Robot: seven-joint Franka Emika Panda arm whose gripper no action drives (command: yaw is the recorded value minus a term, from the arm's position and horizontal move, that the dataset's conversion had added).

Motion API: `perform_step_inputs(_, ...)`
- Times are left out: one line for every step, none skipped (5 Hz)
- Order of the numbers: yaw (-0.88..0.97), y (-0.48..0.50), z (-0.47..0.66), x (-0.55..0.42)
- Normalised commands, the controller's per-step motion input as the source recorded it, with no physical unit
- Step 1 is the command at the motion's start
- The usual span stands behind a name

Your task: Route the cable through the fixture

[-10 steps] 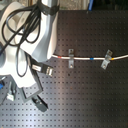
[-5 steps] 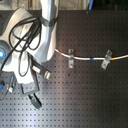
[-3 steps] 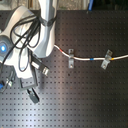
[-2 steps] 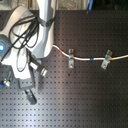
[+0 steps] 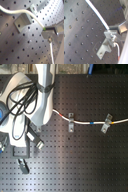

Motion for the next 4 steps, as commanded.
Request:
perform_step_inputs(0.25, 0.215, 0.24, -0.096)
perform_step_inputs(0.39, 0.346, 0.09, -0.014)
perform_step_inputs(0.46, 0.397, 0.10, -0.003)
perform_step_inputs(0.13, 0.085, 0.19, 0.036)
